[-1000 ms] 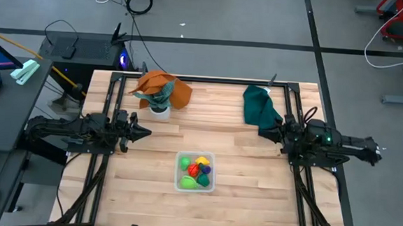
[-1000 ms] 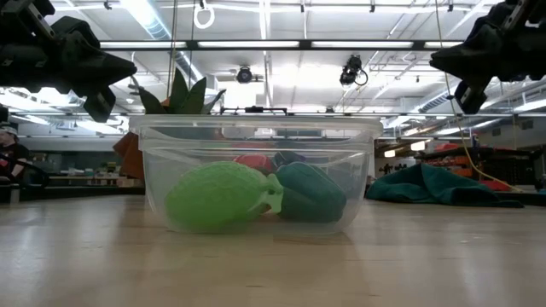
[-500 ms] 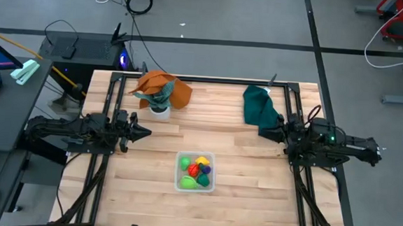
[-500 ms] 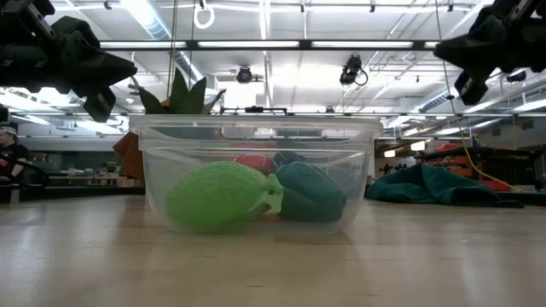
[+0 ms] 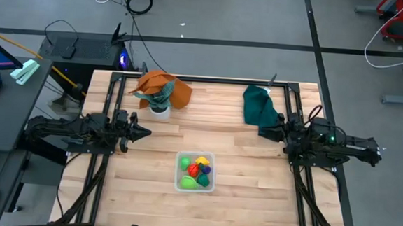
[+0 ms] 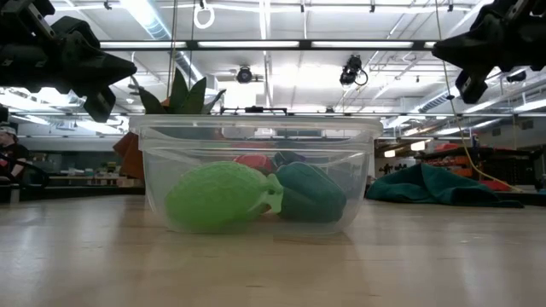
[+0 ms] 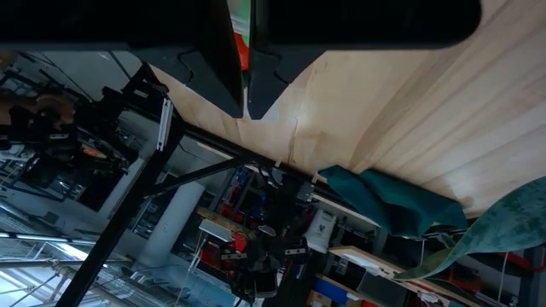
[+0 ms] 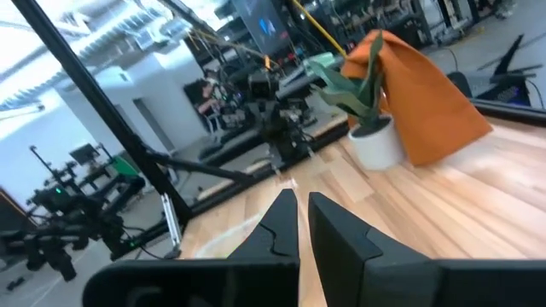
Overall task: Pick and placing Produce into tupperware
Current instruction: Return to Home Position
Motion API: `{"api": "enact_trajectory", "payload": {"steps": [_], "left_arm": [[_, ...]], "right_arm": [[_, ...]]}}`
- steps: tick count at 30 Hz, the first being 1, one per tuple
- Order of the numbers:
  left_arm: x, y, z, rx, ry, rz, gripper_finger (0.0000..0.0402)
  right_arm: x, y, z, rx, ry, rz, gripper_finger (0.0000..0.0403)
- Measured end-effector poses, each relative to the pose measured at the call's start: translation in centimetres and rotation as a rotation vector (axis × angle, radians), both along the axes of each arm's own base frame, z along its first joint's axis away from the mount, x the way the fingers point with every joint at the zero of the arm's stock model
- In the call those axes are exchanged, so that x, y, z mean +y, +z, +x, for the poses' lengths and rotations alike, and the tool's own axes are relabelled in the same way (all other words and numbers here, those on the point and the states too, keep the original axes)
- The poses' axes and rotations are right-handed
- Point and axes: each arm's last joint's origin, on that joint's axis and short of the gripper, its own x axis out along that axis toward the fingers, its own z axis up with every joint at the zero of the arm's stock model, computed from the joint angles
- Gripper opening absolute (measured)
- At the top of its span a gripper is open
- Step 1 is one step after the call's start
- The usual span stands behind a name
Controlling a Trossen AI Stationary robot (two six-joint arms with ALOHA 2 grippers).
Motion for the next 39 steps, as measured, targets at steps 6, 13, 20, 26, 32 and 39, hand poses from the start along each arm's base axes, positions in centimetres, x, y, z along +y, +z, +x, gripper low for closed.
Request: {"api": "enact_trajectory", "payload": {"steps": [6,13,20,26,32,39], "left_arm": [[0.0,0.0,0.0,0.0,0.0,0.0,0.0035],[0.0,0.0,0.0,0.0,0.0,0.0,0.0032],[0.0,0.0,0.0,0.0,0.0,0.0,0.0023],[0.0,0.0,0.0,0.0,0.0,0.0,0.0034],[0.0,0.0,0.0,0.0,0.0,0.0,0.0039],[0.0,0.0,0.0,0.0,0.001,0.0,0.0028]], "right_arm": [[0.0,-0.3,0.4,-0.056,0.011,0.002,0.0],[0.0,-1.1,0.8,-0.132,0.031,0.015,0.0],[0.0,-2.8,1.4,-0.147,0.044,0.051,0.0],[0.1,-2.9,1.4,-0.142,0.065,0.039,0.0],[0.1,-3.2,1.4,-0.117,0.065,0.036,0.0],[0.1,-3.6,1.5,-0.071,0.072,0.022,0.0]]}}
